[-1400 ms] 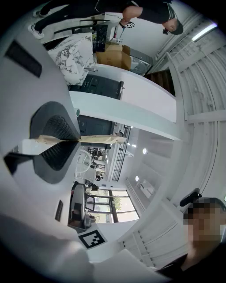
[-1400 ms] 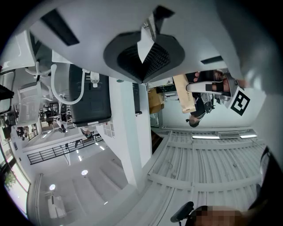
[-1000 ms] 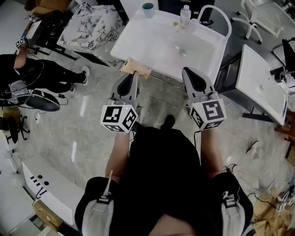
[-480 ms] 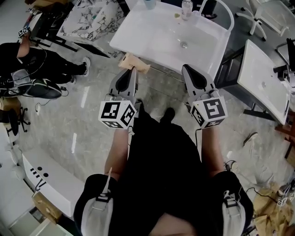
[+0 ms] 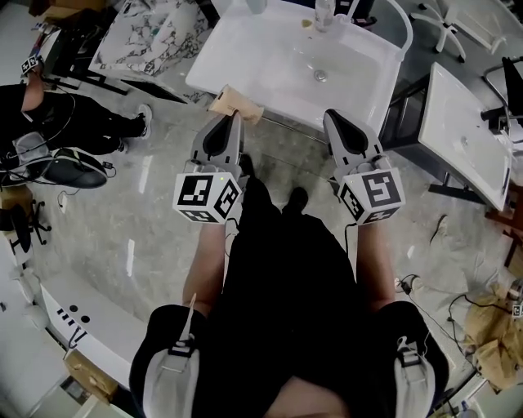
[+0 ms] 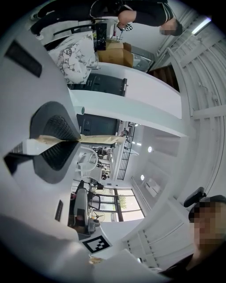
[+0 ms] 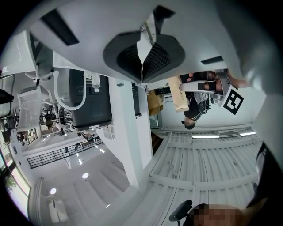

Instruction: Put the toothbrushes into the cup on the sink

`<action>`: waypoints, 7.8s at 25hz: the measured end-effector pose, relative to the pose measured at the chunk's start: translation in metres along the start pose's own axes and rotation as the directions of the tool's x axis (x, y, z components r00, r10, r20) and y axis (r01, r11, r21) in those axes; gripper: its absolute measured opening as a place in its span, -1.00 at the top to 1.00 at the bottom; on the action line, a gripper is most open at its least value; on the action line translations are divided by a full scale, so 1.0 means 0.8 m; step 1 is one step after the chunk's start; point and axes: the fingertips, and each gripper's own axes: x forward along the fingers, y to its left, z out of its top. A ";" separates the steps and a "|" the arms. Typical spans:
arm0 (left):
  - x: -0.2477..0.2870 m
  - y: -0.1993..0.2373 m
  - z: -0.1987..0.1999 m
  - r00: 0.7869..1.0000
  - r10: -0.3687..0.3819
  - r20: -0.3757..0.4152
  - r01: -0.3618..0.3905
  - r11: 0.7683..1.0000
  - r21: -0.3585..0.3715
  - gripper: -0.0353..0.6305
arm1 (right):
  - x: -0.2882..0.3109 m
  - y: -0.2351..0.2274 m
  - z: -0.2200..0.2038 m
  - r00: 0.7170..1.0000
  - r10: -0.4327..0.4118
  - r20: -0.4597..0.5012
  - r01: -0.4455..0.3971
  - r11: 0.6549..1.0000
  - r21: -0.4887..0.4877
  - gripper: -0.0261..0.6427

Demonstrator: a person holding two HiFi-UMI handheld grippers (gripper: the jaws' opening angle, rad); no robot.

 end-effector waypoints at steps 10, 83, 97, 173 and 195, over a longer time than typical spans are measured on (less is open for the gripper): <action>0.048 0.077 0.028 0.999 -0.048 0.018 0.049 0.999 -0.010 0.83 | 0.085 0.008 0.025 0.999 -0.048 -0.003 0.048 0.999 -0.013 0.83; 0.456 0.300 0.073 0.977 -0.174 -0.121 0.168 0.984 -0.061 0.83 | 0.499 -0.169 0.031 0.987 -0.086 -0.139 0.109 0.981 0.161 0.83; 0.539 0.304 0.077 0.986 -0.148 -0.083 0.147 0.989 -0.016 0.83 | 0.514 -0.198 0.027 0.987 -0.053 -0.155 0.082 0.980 0.184 0.83; 0.586 0.350 -0.080 0.922 -0.082 -0.378 0.067 0.996 -0.053 0.74 | 0.514 -0.201 0.006 0.978 -0.070 -0.195 0.109 0.974 0.199 0.83; 0.401 0.326 -0.031 0.949 -0.188 -0.254 0.172 0.981 -0.087 0.76 | 0.467 -0.044 0.003 0.980 -0.073 -0.184 0.100 0.985 0.144 0.83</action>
